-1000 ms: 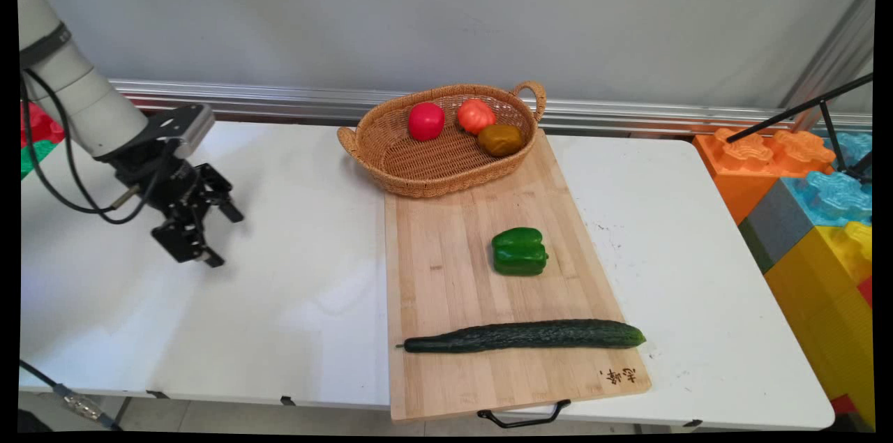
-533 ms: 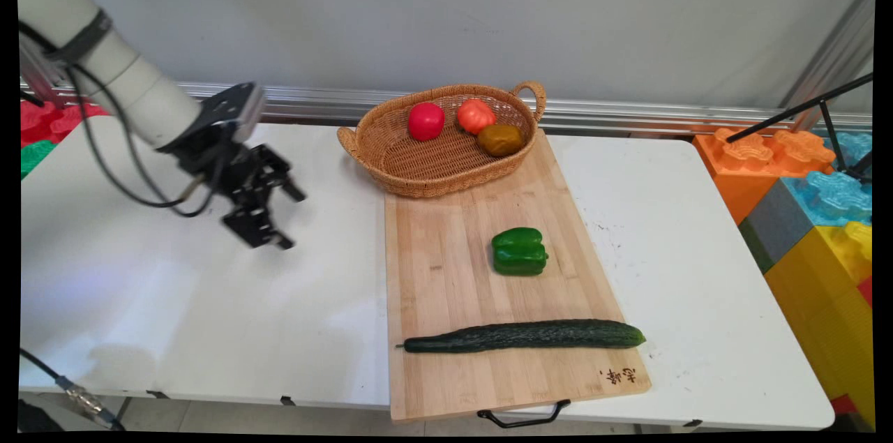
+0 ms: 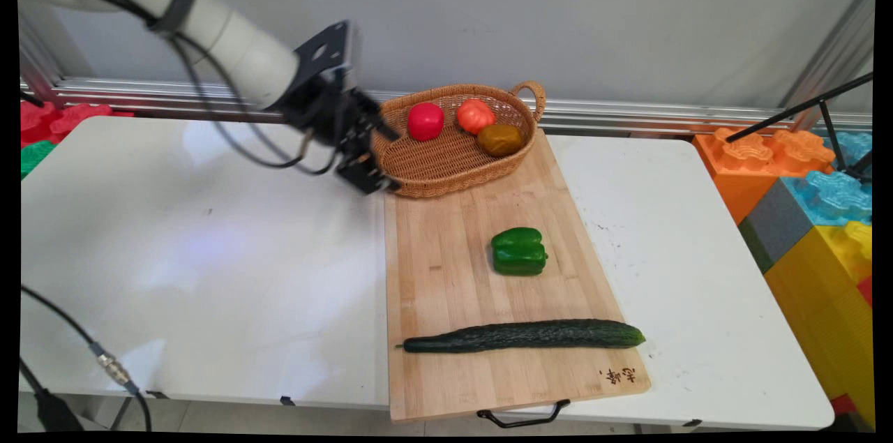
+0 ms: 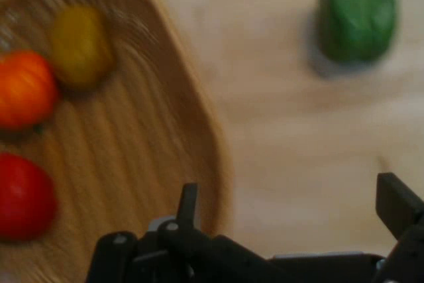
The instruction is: Pick up the potato from the vegetable basket
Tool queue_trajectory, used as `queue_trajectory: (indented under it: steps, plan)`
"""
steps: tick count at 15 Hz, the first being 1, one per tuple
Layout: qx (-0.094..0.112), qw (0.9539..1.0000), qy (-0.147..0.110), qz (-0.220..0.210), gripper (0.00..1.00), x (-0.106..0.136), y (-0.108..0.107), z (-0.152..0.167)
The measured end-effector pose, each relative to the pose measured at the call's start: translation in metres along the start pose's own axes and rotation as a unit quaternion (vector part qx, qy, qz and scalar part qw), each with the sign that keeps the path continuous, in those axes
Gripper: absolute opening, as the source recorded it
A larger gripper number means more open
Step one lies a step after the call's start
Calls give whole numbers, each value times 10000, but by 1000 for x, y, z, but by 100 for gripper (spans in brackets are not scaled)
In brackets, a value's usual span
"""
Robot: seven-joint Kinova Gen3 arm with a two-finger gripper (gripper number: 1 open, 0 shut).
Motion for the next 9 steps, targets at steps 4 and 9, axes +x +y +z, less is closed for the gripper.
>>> queue_trajectory:
  steps: [4, 9]
  plan:
    - [523, 9985, 174, 66, 100, 36, -24, 23]
    - [912, 9958, 118, -9, 100, 58, -60, 65]
